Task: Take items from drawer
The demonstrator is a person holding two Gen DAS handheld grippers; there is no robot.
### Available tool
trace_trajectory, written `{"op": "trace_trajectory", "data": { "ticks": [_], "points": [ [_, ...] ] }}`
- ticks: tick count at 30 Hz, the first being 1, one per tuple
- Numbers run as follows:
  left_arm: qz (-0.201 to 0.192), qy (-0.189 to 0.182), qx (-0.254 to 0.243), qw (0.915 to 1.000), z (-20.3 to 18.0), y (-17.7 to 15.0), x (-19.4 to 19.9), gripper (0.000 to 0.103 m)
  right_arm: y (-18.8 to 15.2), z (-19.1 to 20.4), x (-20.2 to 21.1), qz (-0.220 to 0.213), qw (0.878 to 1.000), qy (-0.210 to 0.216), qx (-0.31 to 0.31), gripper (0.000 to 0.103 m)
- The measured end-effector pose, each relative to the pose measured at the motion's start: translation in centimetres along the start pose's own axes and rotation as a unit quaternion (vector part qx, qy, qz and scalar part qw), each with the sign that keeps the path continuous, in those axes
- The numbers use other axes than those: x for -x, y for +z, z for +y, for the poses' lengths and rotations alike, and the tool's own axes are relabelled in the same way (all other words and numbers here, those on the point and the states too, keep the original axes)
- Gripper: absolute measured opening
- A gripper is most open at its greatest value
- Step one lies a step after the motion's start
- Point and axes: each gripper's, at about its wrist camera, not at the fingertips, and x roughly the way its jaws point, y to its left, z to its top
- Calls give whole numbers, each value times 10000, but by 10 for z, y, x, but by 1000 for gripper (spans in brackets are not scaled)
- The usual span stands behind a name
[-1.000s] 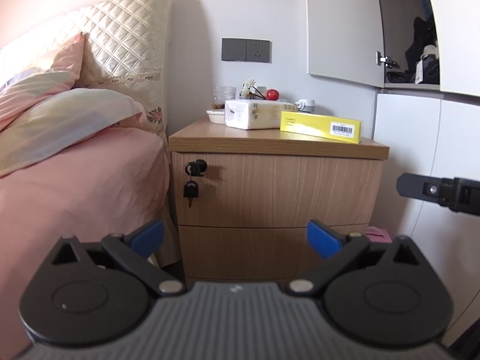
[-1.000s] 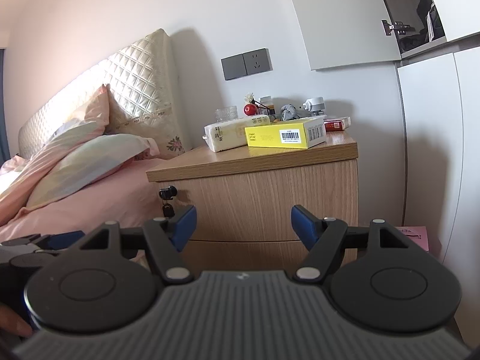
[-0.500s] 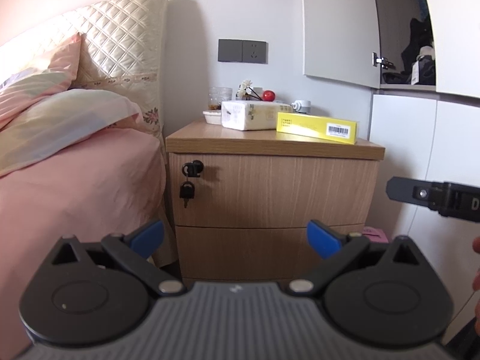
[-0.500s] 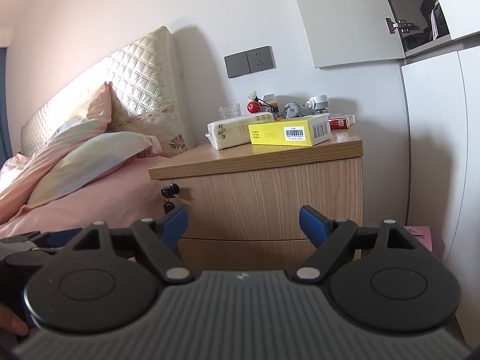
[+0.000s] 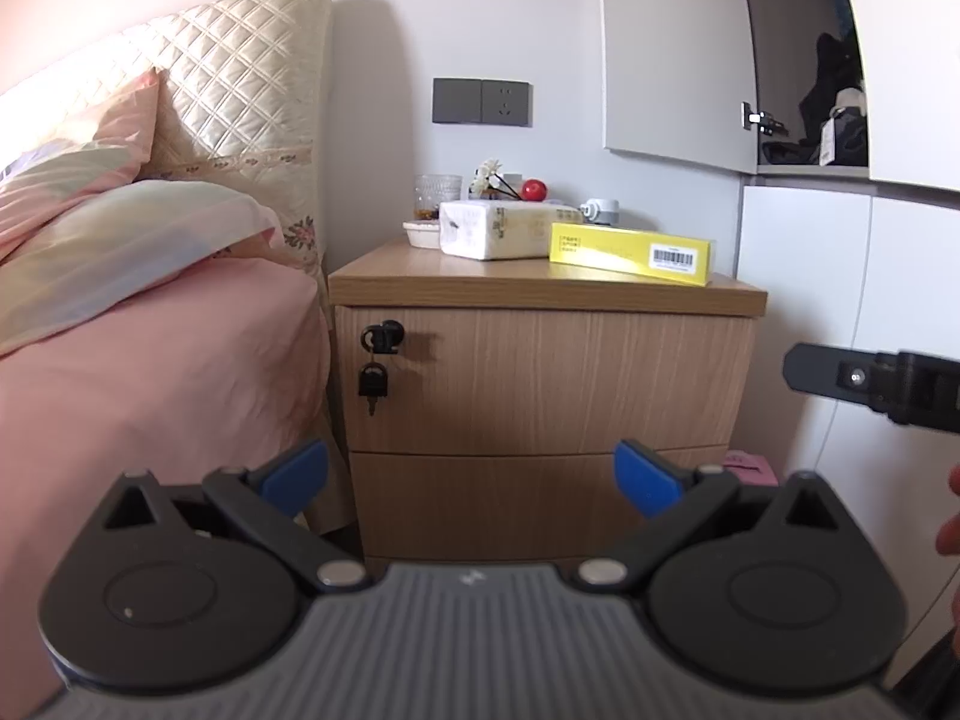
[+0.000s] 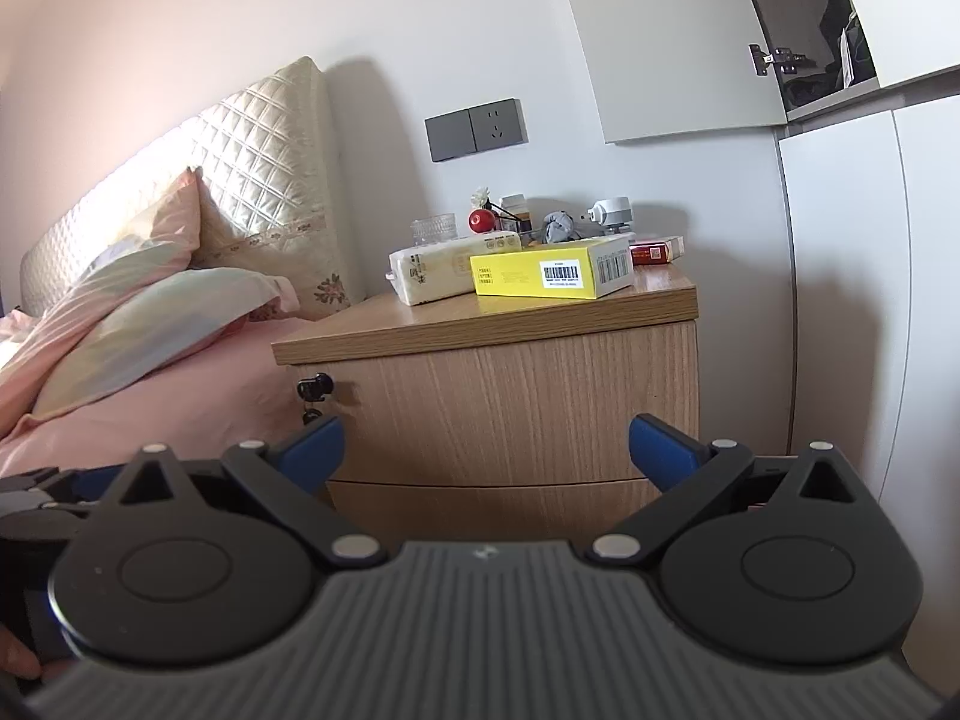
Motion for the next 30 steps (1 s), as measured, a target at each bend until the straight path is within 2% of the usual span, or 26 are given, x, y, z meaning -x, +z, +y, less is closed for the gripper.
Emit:
{"op": "trace_trajectory", "data": {
  "ticks": [30],
  "points": [
    [-10,5,-4,10000,2,0,1,103,0,0,0,-38,10000,-2,4,103]
  ]
}}
